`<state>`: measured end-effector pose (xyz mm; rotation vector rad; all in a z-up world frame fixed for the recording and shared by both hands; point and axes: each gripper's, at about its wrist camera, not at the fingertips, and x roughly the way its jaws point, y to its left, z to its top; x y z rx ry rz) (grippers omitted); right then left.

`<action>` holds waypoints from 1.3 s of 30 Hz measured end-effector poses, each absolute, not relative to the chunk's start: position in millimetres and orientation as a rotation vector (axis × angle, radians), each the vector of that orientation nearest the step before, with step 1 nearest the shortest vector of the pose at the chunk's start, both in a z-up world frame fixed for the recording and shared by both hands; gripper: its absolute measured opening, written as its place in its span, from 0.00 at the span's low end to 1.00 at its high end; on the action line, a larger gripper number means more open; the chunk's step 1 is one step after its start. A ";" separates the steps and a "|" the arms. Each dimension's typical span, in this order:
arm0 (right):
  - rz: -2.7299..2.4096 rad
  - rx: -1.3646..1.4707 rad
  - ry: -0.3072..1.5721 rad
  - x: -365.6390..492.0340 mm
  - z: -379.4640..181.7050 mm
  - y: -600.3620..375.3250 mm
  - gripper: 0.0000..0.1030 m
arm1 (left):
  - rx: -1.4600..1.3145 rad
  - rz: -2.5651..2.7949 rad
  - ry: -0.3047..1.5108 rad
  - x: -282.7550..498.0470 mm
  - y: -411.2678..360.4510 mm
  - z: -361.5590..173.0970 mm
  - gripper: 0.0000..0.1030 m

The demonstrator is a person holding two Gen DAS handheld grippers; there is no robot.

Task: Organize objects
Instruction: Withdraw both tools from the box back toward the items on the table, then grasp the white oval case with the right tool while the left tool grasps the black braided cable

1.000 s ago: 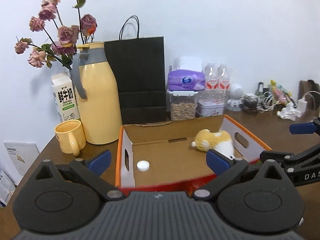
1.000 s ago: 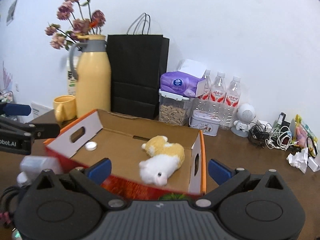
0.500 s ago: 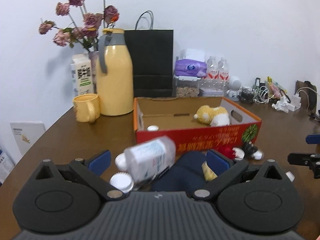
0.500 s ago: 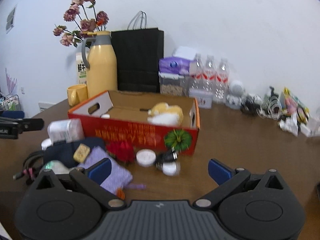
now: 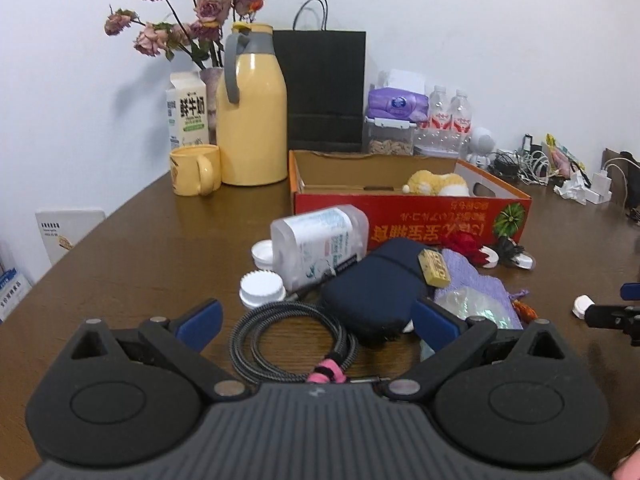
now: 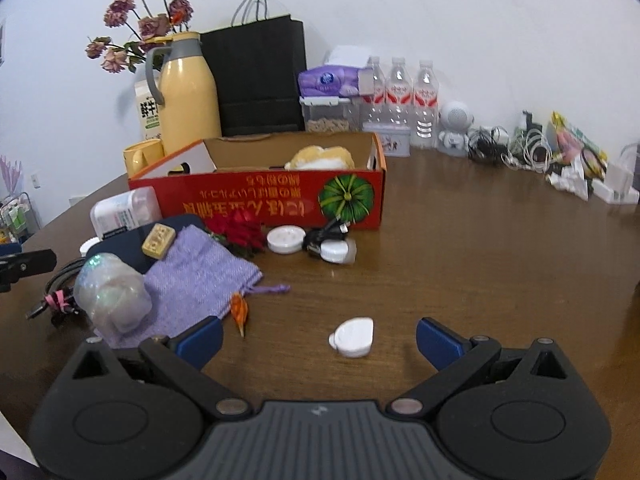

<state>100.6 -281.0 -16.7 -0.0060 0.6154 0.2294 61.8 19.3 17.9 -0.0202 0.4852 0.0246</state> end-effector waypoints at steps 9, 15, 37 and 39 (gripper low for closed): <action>0.206 0.002 0.631 103.2 -25.6 -283.8 1.00 | -0.018 0.021 0.498 63.7 17.2 15.5 1.00; 0.203 -0.003 0.653 115.7 -32.9 -286.2 0.88 | -0.023 0.020 0.512 67.1 18.2 12.7 1.00; 0.247 -0.034 0.627 117.5 -35.1 -279.3 0.22 | -0.027 0.065 0.651 77.0 28.4 -6.4 1.00; 0.252 -0.032 0.618 115.6 -32.7 -278.2 0.22 | -0.021 0.070 0.680 83.2 30.0 -8.0 1.00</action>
